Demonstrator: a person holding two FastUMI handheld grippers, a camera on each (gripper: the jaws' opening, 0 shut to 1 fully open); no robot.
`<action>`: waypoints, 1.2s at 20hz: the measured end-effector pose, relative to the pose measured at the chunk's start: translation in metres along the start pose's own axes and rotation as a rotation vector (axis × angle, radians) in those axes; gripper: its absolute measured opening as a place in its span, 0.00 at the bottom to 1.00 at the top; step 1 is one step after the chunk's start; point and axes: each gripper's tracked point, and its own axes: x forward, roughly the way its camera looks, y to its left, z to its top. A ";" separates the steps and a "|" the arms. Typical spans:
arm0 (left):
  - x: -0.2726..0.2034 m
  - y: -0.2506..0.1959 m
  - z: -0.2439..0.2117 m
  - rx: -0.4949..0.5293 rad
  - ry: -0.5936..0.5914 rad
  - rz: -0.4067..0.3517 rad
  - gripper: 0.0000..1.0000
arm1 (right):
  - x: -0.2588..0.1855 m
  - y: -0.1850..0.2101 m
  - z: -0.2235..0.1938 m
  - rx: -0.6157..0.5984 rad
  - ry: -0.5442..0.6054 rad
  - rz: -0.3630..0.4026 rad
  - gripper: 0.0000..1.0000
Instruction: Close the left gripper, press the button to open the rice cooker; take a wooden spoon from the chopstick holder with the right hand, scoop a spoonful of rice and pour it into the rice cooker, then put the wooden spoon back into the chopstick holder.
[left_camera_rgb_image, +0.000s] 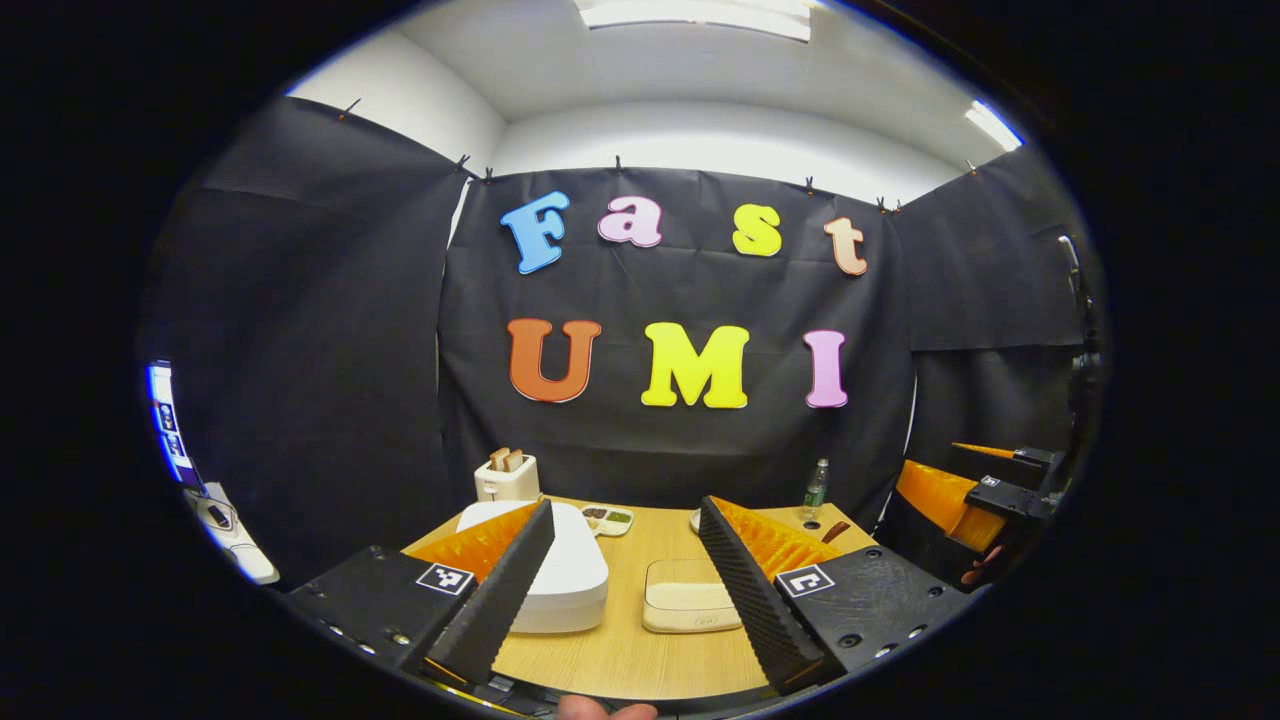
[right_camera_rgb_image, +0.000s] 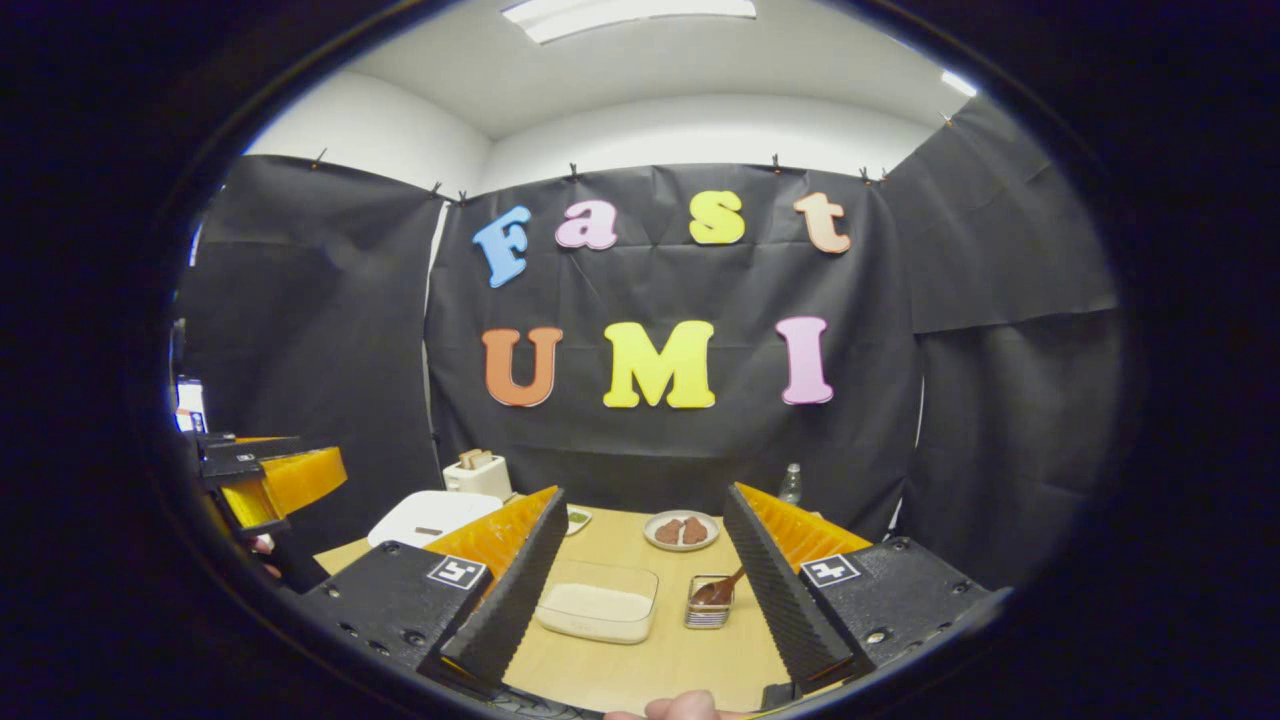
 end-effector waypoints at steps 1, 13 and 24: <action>0.001 0.003 -0.001 0.000 0.005 0.008 0.94 | 0.000 0.001 -0.002 0.001 0.005 0.005 1.00; 0.006 0.010 0.007 0.002 -0.033 0.020 0.94 | -0.001 0.001 -0.007 0.015 0.014 0.006 0.96; 0.007 0.004 0.007 0.002 -0.030 0.002 0.94 | -0.003 -0.012 -0.008 0.041 0.013 -0.034 0.96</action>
